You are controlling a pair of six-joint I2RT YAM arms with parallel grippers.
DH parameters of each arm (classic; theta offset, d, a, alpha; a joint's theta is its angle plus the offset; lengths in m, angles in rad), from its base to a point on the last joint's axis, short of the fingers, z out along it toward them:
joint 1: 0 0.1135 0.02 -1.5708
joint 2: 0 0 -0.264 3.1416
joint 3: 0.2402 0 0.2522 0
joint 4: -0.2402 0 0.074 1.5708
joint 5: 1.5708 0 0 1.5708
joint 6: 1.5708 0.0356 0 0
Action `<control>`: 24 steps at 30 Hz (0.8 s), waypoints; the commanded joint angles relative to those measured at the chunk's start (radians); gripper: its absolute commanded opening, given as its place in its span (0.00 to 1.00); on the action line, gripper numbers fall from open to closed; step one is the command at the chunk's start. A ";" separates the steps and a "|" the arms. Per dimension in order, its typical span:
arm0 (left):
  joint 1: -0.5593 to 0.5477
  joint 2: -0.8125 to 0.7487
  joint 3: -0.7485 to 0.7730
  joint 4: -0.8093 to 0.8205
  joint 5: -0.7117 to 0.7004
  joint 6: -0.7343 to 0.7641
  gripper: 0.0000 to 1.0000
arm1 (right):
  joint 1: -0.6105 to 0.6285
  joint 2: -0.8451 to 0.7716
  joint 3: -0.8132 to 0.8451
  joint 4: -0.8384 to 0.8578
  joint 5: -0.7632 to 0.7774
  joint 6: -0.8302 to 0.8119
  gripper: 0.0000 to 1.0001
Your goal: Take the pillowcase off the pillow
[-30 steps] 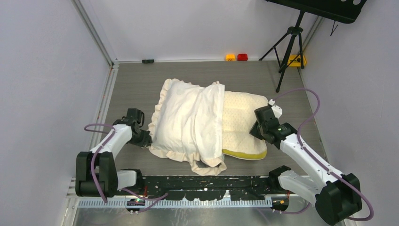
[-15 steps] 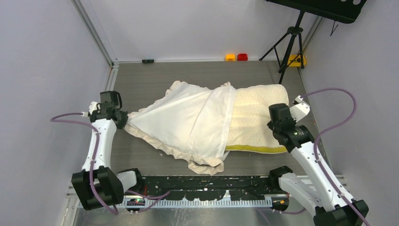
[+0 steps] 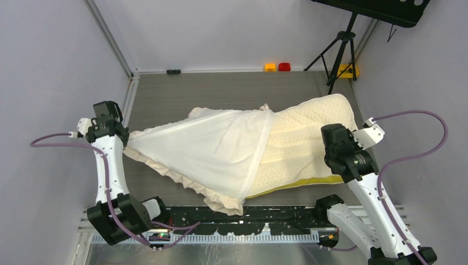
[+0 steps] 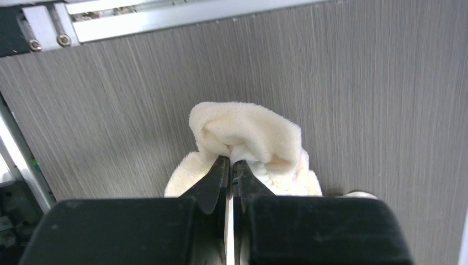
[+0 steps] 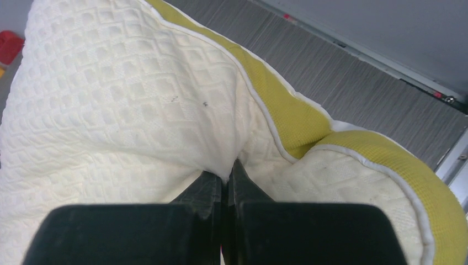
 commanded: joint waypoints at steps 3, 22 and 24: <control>0.025 -0.013 -0.054 0.296 0.276 0.136 0.06 | -0.023 0.003 0.032 0.180 0.009 -0.176 0.33; -0.628 0.040 0.019 0.217 0.577 0.519 1.00 | 0.010 0.240 0.118 0.108 -0.704 -0.304 0.89; -0.672 0.064 0.002 0.230 0.571 0.519 1.00 | 0.028 0.224 0.069 0.125 -0.690 -0.233 0.89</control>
